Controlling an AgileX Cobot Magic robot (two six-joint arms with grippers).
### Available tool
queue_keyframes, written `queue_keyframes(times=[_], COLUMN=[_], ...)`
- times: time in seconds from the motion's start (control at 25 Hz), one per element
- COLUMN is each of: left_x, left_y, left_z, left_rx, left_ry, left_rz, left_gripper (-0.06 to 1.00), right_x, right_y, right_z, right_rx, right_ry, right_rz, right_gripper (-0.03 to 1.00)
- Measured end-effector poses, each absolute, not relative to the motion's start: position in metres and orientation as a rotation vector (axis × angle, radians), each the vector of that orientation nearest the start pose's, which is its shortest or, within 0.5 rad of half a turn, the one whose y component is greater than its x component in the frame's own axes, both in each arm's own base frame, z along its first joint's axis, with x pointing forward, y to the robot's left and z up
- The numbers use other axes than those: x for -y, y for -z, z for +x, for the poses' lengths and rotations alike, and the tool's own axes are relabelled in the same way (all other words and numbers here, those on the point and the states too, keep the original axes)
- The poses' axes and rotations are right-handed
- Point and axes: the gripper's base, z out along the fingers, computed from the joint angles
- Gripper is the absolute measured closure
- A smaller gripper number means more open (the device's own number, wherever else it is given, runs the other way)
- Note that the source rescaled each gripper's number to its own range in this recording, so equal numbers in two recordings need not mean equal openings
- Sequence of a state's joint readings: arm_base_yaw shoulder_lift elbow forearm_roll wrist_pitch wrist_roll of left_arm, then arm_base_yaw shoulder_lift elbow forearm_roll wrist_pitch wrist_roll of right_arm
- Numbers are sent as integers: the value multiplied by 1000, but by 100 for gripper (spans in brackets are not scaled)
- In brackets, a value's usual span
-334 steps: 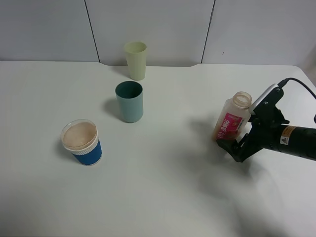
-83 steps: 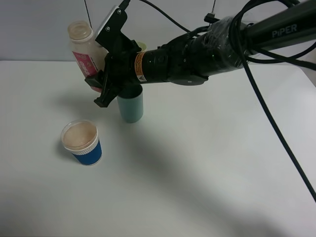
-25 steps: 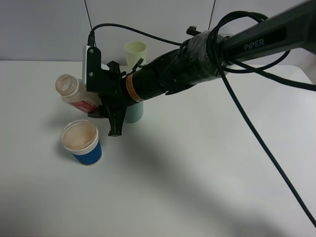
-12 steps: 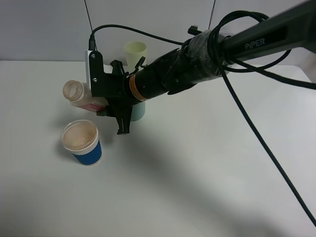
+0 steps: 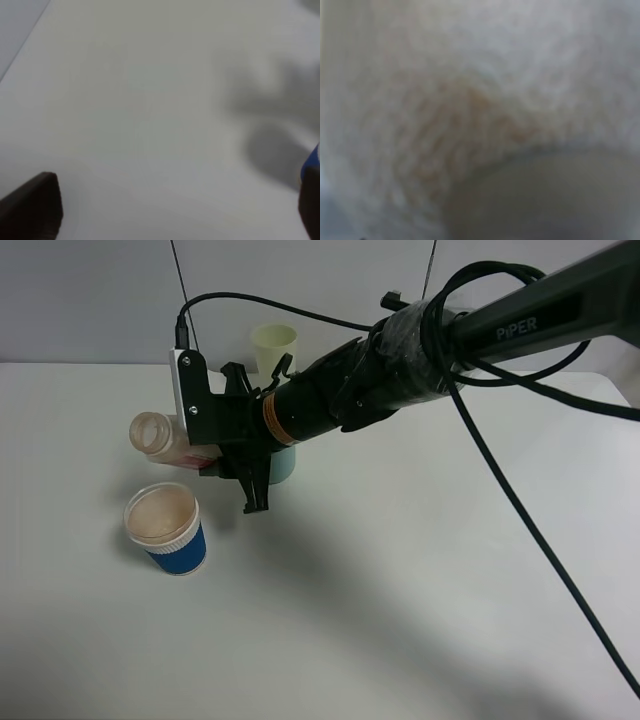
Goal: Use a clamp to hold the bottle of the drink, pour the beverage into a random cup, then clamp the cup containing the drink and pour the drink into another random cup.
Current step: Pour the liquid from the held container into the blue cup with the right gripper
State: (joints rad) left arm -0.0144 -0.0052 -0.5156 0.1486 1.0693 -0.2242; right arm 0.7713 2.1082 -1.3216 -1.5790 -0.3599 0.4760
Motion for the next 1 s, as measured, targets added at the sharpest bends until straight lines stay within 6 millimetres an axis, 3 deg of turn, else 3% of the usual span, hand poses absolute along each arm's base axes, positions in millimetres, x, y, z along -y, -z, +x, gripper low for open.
queue_keyframes(times=[0.84,1.0], left_x=[-12,-12], left_y=[-282,-282], left_z=[-8,-8], left_rx=[-2011,-2011], left_ry=[-27,-27], left_rz=[-221,-221], left_gripper=[6,6], right_x=[-335,-341], right_y=[-145,-158], right_z=[298,305], right_rx=[-1071,-1028], right_ry=[-181,-162], right_rz=[-1977,-1950], right_gripper=[95,95])
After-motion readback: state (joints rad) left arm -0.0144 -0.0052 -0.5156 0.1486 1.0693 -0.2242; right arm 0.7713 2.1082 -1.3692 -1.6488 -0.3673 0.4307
